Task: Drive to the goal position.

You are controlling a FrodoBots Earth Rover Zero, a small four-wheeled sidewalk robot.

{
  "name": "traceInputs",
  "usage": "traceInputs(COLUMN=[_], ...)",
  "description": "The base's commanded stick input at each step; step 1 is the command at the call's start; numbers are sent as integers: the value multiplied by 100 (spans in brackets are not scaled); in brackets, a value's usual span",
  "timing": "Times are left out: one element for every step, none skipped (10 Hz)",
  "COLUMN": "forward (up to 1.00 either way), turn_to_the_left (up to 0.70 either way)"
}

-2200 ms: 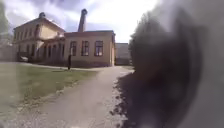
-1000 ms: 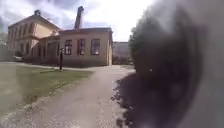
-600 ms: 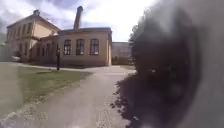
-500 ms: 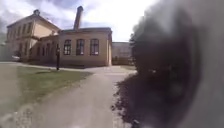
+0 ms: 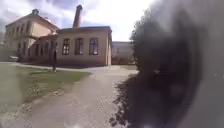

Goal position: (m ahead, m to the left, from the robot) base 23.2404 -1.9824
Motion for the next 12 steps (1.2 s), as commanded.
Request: traceInputs(forward=[70, 70, 70, 70, 70, 70, 70, 70, 70, 70, 70, 70], turn_to_the_left=[3, 3, 3, 3, 3, 3, 3, 3, 3, 3, 3, 3])
